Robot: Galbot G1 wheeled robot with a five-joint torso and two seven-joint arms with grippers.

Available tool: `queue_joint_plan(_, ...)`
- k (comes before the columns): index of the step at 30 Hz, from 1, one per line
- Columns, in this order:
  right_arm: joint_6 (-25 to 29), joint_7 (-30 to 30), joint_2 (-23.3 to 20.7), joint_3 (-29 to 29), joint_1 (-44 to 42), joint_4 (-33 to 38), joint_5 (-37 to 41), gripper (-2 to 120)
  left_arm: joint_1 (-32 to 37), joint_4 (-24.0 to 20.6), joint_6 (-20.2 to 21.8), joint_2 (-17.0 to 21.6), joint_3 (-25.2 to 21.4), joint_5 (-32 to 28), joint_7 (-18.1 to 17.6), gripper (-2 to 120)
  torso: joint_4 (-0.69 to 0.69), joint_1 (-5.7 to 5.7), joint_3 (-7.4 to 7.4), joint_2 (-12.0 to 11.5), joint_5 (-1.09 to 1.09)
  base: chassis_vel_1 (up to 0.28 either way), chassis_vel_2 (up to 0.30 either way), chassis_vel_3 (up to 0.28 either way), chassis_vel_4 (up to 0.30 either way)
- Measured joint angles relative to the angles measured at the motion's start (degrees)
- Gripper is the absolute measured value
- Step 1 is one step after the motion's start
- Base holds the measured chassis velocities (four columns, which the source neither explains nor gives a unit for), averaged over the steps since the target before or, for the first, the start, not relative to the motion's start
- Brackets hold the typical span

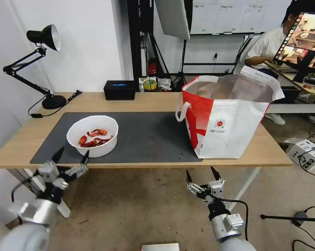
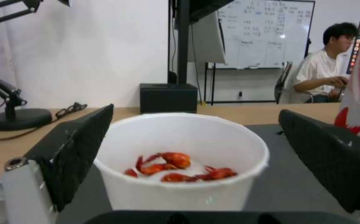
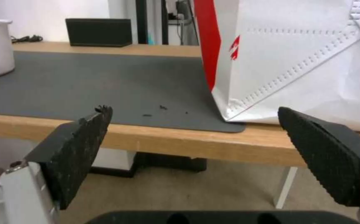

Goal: Pick up the trash from the table and place it into the takeout bag.

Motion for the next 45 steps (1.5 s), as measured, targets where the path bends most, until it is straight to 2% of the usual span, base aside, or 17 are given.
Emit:
queue_joint_plan(1, 0.0, 0.0, 0.0, 0.0, 0.0, 0.0, 0.0, 100, -1.1, 1.2, 0.8, 2.8, -0.1, -2.1, -0.2, 100, 0.0, 0.0, 0.0, 0.0, -0.02, 0.0, 0.0, 0.0, 0.0)
queue_joint_plan(5, 0.0, 0.0, 0.0, 0.0, 0.0, 0.0, 0.0, 100, -2.0, 2.4, 1.9, 5.7, 0.1, -3.8, -0.6, 100, 0.0, 0.0, 0.0, 0.0, -0.01, 0.0, 0.0, 0.0, 0.0)
queue_joint_plan(10, 0.0, 0.0, 0.0, 0.0, 0.0, 0.0, 0.0, 100, -3.4, 4.2, 6.0, 11.3, 0.5, -6.9, -1.6, 100, 0.01, 0.0, 0.0, 0.0, -0.02, 0.0, 0.0, 0.0, 0.0)
queue_joint_plan(12, -0.1, 0.0, 0.0, 0.0, 0.0, 0.0, 0.0, 100, -4.2, 4.7, 9.4, 13.8, 0.2, -8.9, -1.7, 100, 0.0, 0.0, 0.0, 0.0, -0.01, 0.0, 0.0, 0.0, 0.0)
queue_joint_plan(13, -0.1, 0.0, 0.0, 0.0, 0.0, 0.1, 0.1, 100, -5.7, 5.0, 18.3, 18.5, -0.9, -15.0, -1.6, 100, 0.0, 0.0, 0.0, 0.0, 0.0, 0.0, 0.0, 0.0, 0.0)
queue_joint_plan(14, -0.1, 0.0, 0.0, 0.0, 0.0, 0.1, 0.1, 100, -5.7, 5.0, 18.3, 18.5, -0.9, -15.0, -1.6, 100, 0.0, 0.0, 0.0, 0.0, 0.0, 0.0, 0.0, 0.0, 0.0)
queue_joint_plan(15, -0.1, 0.0, 0.0, 0.0, 0.0, 0.1, 0.1, 100, -7.1, 5.6, 25.1, 21.6, -1.8, -21.3, -2.1, 100, 0.01, 0.0, 0.0, 0.0, 0.0, 0.0, 0.0, 0.0, 0.0)
queue_joint_plan(17, -0.1, 0.0, 0.0, 0.0, 0.0, 0.1, 0.1, 100, -10.4, 7.1, 31.4, 24.3, -0.8, -26.9, -3.3, 100, 0.01, 0.0, 0.0, 0.0, 0.0, 0.0, 0.0, 0.0, 0.0)
queue_joint_plan(18, -0.1, 0.0, 0.0, 0.0, 0.0, 0.1, 0.1, 100, -10.4, 7.1, 31.4, 24.3, -0.8, -26.9, -3.3, 100, 0.01, 0.0, 0.0, 0.0, 0.0, 0.0, 0.0, 0.0, 0.0)
queue_joint_plan(20, -0.1, 0.0, 0.0, 0.0, 0.0, 0.1, 0.1, 100, -14.7, 8.7, 37.4, 26.1, 1.6, -32.0, -7.0, 100, 0.0, 0.0, 0.0, 0.0, 0.0, 0.0, 0.0, 0.0, 0.0)
queue_joint_plan(21, -0.1, 0.0, 0.0, 0.0, 0.0, 0.1, 0.1, 100, -14.7, 8.7, 37.4, 26.1, 1.6, -32.0, -7.0, 100, 0.0, 0.0, 0.0, 0.0, 0.0, 0.0, 0.0, 0.0, 0.0)
queue_joint_plan(23, -0.1, 0.0, 0.0, 0.0, 0.0, 0.1, 0.1, 100, -18.3, 10.2, 42.9, 27.1, 3.6, -37.0, -11.3, 100, 0.0, 0.01, 0.0, 0.0, -0.01, 0.0, 0.0, 0.0, 0.0)
queue_joint_plan(24, -0.1, 0.0, 0.0, 0.0, 0.0, 0.1, 0.1, 100, -18.3, 10.2, 42.9, 27.1, 3.6, -37.0, -11.3, 100, 0.0, 0.01, 0.0, 0.0, -0.01, 0.0, 0.0, 0.0, 0.0)
queue_joint_plan(27, -0.1, 0.0, 0.0, 0.0, 0.1, 0.1, 0.1, 100, -23.6, 13.1, 48.0, 28.3, 6.8, -43.5, -16.4, 100, 0.0, 0.0, 0.0, 0.0, -0.01, 0.0, 0.0, 0.0, 0.0)
queue_joint_plan(31, -0.1, 0.0, 0.0, 0.0, 0.1, 0.1, 0.1, 100, -26.5, 14.5, 50.4, 28.5, 8.8, -48.2, -19.9, 100, 0.0, 0.0, 0.0, 0.0, -0.01, 0.0, 0.0, 0.0, 0.0)
queue_joint_plan(37, -0.1, 0.0, 0.0, 0.0, 0.1, 0.1, 0.1, 100, -31.0, 16.1, 52.7, 28.0, 12.6, -50.2, -22.7, 100, 0.01, 0.0, 0.0, 0.0, -0.01, 0.0, 0.0, 0.0, 0.0)
queue_joint_plan(45, -0.1, 0.0, 0.0, 0.0, 0.1, 0.1, 0.1, 100, -37.1, 18.5, 53.0, 27.2, 17.6, -53.8, -28.6, 100, 0.0, 0.0, 0.0, 0.0, 0.0, 0.0, 0.0, 0.0, 0.0)
